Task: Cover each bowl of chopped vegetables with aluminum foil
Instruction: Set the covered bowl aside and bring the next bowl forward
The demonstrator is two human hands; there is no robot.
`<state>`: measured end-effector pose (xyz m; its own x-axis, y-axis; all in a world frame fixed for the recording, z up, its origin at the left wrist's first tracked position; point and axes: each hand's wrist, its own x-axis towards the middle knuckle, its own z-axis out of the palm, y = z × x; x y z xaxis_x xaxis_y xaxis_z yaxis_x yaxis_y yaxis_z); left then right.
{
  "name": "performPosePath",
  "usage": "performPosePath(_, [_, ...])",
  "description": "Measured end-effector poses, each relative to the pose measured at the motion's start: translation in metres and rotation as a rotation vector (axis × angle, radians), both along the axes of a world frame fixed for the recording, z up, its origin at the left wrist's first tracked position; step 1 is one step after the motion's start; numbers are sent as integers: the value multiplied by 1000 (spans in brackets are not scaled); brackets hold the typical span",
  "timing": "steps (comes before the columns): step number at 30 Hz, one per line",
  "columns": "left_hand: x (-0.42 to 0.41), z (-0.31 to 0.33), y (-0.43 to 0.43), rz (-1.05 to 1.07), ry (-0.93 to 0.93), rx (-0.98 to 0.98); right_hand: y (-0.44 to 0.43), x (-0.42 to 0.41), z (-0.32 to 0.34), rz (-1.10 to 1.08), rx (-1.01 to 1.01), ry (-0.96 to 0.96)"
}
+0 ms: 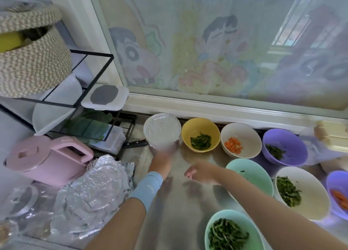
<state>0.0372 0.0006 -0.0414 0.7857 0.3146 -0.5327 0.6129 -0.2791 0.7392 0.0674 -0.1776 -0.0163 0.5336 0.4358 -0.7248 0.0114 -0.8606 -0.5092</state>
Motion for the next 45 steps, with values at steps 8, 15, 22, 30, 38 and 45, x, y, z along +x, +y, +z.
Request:
performPosePath(8, [-63,-1,-75,-369,296,-92,-53,-65,-1,427,-182,48])
performPosePath(15, [-92,-4,-78,-401,327,-90,-57,-80,-27,393,-136,-182])
performPosePath(22, [-88,13,-42,-459,281,43,-33,-61,-33,12,-27,-286])
performPosePath(30, [-57,2,22,-176,240,10,5,-44,-44,-521,36,-298])
performPosePath(38, [-34,-6,32,-153,70,4,25,-36,-40,-479,-18,-293])
performPosePath(45, [-43,4,65,-148,19,107,84,-43,-1,-34,31,-705])
